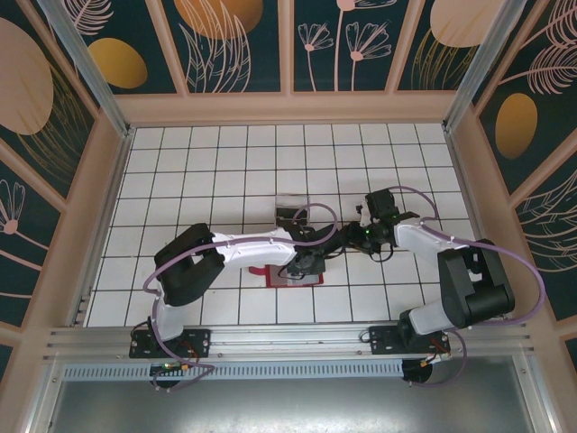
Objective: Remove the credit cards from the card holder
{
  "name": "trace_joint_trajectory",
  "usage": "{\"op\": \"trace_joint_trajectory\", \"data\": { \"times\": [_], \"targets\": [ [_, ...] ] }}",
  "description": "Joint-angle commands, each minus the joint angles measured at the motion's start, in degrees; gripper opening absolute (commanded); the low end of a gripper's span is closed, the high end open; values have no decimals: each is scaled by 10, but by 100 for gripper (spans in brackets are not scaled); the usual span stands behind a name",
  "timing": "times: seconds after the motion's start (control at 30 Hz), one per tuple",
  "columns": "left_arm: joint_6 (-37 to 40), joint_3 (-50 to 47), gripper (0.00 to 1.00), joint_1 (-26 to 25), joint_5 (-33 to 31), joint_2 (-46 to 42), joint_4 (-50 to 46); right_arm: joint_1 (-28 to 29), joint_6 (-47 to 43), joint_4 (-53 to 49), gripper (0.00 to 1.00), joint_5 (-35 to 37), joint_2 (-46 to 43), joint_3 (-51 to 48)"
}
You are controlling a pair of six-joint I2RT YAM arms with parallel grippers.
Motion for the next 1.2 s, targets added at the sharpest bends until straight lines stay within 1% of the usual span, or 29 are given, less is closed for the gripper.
{"op": "trace_joint_trajectory", "data": {
  "times": [0.0,0.1,0.4,0.53,0.63,0.83,1.0,1.07,1.17],
  "targets": [
    [-5,0,35,-4,-2,20,-24,-4,-14,7,46,-10,-9,-8],
    [-1,3,32,-3,0,27,-30,-5,-14,8,46,-11,-9,-9],
    [16,-12,14,-4,-4,20,-22,-4,-14,4,46,-9,-9,-8],
    [26,-28,10,-4,-16,-9,1,-3,-14,0,46,-9,-11,-6],
    [54,-39,6,-3,-25,-37,34,2,-11,-4,46,-11,-15,-6],
    [103,-50,3,-3,-17,-64,74,18,3,-8,46,-29,-23,-2],
    [114,-95,2,-4,-13,-99,111,61,31,-8,45,-36,-27,3],
    [119,-117,2,-2,-11,-117,133,78,45,-4,43,-36,-27,5],
    [119,-153,3,-1,-3,-144,171,103,66,5,36,-45,-23,5]
  ]
}}
